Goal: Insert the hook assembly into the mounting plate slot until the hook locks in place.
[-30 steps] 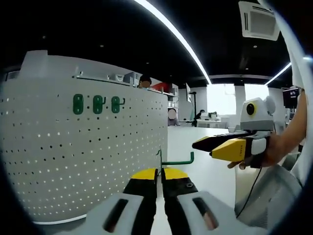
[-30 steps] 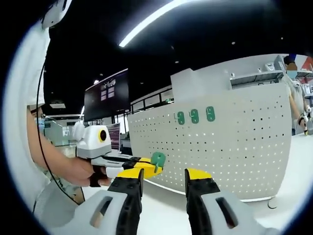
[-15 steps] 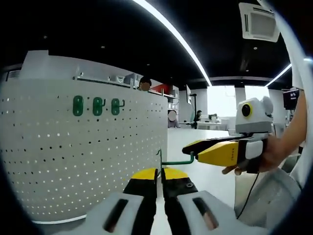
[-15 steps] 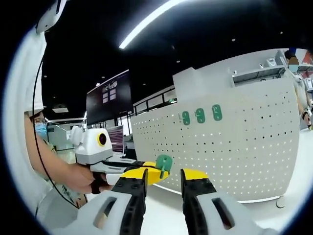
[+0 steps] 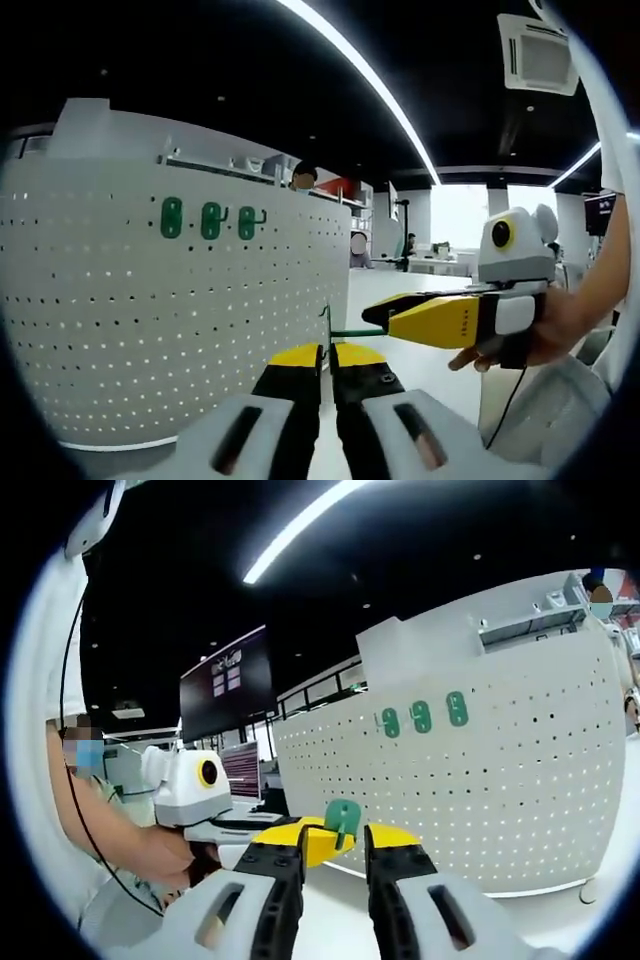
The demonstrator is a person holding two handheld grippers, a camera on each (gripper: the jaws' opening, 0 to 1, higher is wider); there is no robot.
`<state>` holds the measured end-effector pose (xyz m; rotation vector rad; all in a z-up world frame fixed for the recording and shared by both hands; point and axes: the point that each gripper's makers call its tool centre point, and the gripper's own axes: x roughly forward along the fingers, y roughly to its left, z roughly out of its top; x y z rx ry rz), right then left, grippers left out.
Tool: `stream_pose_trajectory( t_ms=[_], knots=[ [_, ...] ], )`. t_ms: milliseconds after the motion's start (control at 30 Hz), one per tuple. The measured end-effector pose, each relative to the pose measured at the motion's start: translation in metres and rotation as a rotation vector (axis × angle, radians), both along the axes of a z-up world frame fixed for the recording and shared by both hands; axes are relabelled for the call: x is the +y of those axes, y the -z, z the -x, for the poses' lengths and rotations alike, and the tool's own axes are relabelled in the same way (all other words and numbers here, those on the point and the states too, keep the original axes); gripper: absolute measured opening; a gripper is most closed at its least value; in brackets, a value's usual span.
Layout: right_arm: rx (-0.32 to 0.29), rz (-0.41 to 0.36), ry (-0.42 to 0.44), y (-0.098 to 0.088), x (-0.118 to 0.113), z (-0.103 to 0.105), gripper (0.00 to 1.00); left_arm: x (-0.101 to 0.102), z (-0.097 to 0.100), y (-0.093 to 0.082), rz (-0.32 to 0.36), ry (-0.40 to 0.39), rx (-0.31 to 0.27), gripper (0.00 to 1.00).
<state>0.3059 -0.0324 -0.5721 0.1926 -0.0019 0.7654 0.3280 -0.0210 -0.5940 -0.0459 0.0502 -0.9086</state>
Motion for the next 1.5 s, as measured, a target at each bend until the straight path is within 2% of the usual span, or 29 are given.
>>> stream_pose_trajectory(
  t_ms=[433, 900, 1233, 1500],
  knots=[
    [0.018, -0.038, -0.013, -0.003, 0.008, -0.006, 0.15, 0.001, 0.003, -0.005, 0.016, -0.002, -0.003, 0.03],
    [0.032, -0.038, -0.012, -0.002, 0.012, -0.008, 0.05, 0.001, 0.005, -0.007, 0.018, -0.009, -0.013, 0.03],
    [0.060, -0.050, -0.003, 0.001, 0.014, -0.011, 0.02, 0.002, 0.005, -0.007, -0.006, -0.011, -0.023, 0.02],
    [0.109, -0.107, 0.008, 0.001, 0.016, -0.013, 0.02, 0.004, 0.006, -0.009, -0.020, -0.018, -0.037, 0.02]
  ],
)
